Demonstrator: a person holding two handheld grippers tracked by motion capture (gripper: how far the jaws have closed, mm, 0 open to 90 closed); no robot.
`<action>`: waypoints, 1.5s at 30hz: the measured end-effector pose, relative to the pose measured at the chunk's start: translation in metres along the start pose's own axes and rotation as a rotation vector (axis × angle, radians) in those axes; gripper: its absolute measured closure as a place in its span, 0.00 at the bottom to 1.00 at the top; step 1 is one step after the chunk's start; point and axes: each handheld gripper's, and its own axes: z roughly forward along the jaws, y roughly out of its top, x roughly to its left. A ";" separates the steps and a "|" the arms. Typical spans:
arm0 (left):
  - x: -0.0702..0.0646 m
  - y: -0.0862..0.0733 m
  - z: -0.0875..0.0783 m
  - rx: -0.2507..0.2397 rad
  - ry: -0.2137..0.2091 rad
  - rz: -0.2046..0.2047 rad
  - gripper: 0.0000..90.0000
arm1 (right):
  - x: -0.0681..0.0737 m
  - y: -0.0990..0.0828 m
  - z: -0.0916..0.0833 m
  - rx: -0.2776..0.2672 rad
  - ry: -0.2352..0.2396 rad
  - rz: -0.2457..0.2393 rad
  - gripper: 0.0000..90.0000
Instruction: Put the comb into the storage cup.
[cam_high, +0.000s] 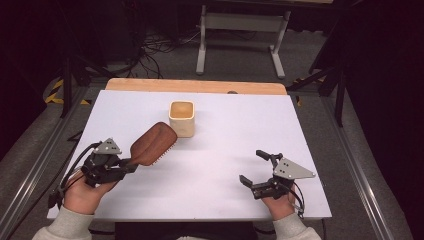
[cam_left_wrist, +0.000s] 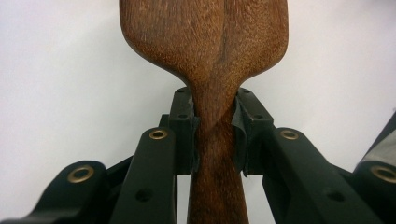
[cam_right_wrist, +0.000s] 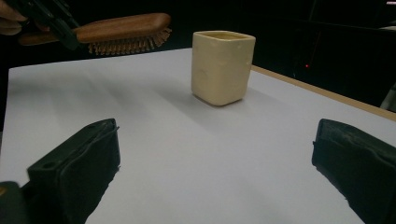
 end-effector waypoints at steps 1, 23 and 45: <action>0.000 0.000 0.000 0.000 0.000 0.000 0.81 | 0.000 0.000 0.000 0.000 0.000 0.000 0.02; -0.031 0.004 0.013 -0.203 -0.015 0.111 0.81 | 0.018 0.050 0.036 0.051 0.149 -0.042 0.05; -0.057 0.015 0.031 -0.230 -0.020 0.204 0.81 | 0.018 0.088 0.091 0.154 0.258 0.024 0.03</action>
